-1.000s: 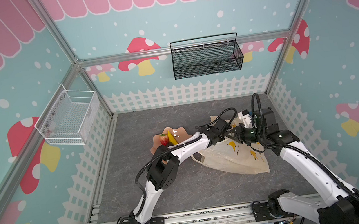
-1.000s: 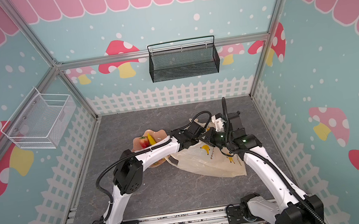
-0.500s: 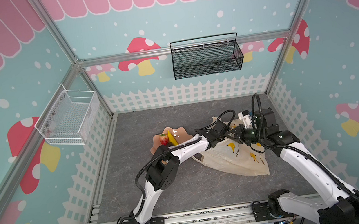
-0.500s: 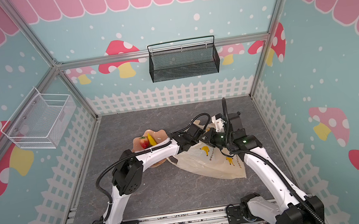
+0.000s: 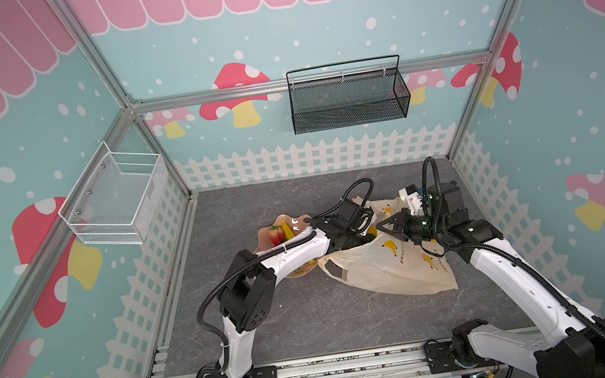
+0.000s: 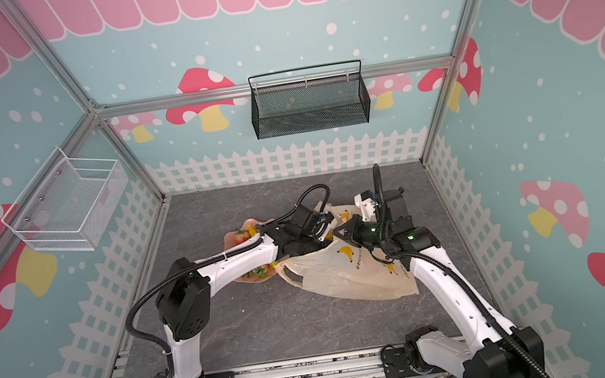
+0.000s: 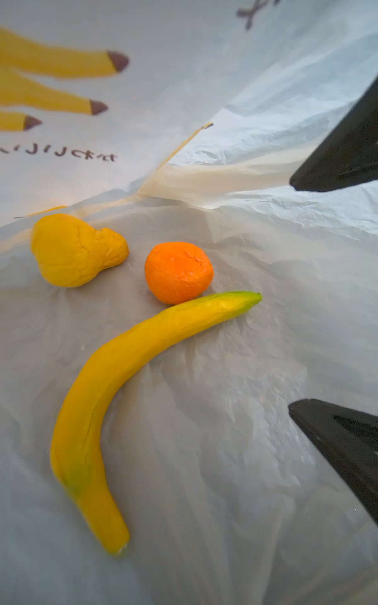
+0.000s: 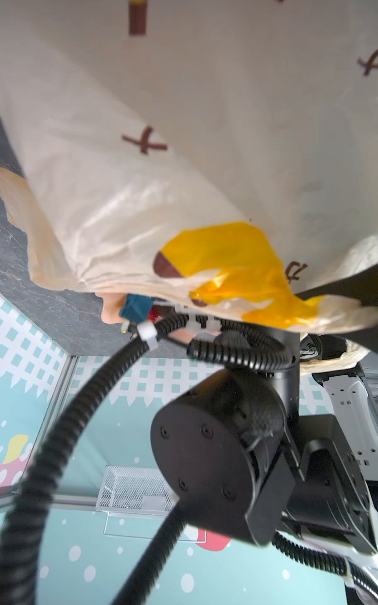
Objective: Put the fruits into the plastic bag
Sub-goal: 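Open the left gripper to drop the pear and lift out of the bag, then move the open left gripper back over the fruit bowl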
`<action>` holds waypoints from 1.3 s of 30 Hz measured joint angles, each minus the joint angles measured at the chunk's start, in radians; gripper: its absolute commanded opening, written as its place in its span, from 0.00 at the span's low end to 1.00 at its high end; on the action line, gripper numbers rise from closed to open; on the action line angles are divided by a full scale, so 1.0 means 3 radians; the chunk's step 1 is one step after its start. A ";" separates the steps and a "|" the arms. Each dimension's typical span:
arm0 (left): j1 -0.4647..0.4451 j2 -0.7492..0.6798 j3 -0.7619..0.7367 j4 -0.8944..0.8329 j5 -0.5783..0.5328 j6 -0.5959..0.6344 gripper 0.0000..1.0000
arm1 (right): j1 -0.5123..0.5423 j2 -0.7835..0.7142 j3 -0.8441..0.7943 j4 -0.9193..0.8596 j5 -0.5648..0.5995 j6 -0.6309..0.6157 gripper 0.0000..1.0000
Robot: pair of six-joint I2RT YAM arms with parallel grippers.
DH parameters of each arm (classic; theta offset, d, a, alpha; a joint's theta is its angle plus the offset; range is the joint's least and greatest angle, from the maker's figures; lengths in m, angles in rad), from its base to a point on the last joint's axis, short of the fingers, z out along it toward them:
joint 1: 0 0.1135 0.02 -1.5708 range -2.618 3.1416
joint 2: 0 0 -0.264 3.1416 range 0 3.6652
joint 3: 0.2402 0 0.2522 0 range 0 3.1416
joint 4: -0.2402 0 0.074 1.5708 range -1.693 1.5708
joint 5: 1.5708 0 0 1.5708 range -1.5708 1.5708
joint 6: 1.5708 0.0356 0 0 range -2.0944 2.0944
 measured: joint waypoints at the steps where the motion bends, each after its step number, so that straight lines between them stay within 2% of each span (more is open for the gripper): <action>1: 0.0014 -0.0041 -0.0036 0.0004 -0.0015 0.0000 0.98 | 0.0000 0.0023 0.0008 -0.0001 -0.0004 -0.0015 0.00; 7: 0.0084 -0.0263 -0.0210 0.0014 -0.0113 -0.0010 0.99 | 0.0000 0.0173 0.0209 -0.0078 -0.0008 -0.0150 0.00; 27: 0.0281 -0.0839 -0.0548 -0.0095 -0.0277 0.0058 0.98 | 0.0000 0.0229 0.0402 -0.0465 0.0113 -0.0484 0.00; 39: 0.0585 -0.1188 -0.0589 -0.0388 -0.0449 0.0066 0.98 | 0.0000 0.0161 0.0402 -0.0573 0.0132 -0.0509 0.00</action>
